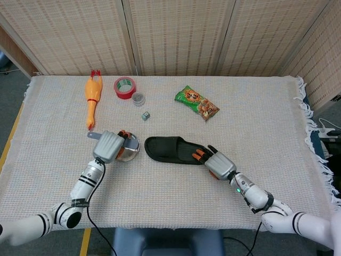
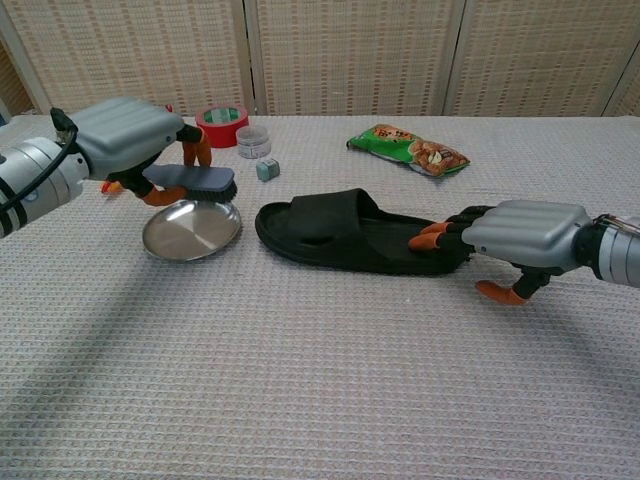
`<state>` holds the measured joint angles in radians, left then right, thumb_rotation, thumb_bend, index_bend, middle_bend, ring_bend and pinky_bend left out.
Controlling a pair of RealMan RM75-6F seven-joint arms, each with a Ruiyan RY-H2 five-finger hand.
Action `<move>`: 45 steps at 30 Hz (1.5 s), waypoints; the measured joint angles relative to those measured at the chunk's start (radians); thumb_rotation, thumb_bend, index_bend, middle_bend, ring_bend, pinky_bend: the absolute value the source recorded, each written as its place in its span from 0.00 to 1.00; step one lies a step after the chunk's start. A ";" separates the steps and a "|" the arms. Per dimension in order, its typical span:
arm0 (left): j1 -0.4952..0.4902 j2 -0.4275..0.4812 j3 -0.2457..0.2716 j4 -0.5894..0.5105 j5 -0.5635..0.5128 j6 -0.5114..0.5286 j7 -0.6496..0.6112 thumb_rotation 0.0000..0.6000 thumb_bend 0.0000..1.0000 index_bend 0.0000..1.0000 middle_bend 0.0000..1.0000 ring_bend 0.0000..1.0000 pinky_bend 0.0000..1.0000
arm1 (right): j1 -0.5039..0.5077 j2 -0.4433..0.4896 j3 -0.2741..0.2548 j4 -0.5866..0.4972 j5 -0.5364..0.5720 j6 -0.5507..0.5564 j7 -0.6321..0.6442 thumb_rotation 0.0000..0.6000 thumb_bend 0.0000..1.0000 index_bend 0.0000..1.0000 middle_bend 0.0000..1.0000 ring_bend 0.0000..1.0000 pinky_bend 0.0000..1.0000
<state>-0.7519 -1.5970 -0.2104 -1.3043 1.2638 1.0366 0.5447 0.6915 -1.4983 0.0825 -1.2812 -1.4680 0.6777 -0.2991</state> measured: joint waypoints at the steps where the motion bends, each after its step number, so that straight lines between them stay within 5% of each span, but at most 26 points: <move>1: -0.004 -0.001 -0.002 -0.009 -0.007 -0.004 0.006 1.00 0.47 0.57 0.70 0.77 1.00 | 0.005 -0.007 -0.003 0.007 0.011 -0.005 -0.008 1.00 0.50 0.00 0.00 0.00 0.00; 11: -0.057 -0.060 -0.014 -0.008 -0.044 -0.035 0.041 1.00 0.47 0.57 0.70 0.77 1.00 | 0.027 -0.013 -0.023 -0.001 0.037 0.003 -0.024 1.00 0.51 0.00 0.00 0.00 0.00; 22: -0.115 -0.166 -0.017 0.095 -0.064 -0.060 0.046 1.00 0.47 0.56 0.69 0.77 1.00 | 0.042 -0.014 -0.040 0.005 0.065 0.003 -0.046 1.00 0.51 0.00 0.00 0.00 0.00; 45: -0.150 -0.248 -0.006 0.272 -0.007 -0.044 -0.057 1.00 0.46 0.55 0.68 0.77 1.00 | 0.060 -0.027 -0.069 0.035 0.114 0.004 -0.086 1.00 0.51 0.00 0.00 0.00 0.00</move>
<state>-0.9016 -1.8446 -0.2165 -1.0319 1.2568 0.9924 0.4874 0.7514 -1.5249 0.0136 -1.2463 -1.3538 0.6815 -0.3852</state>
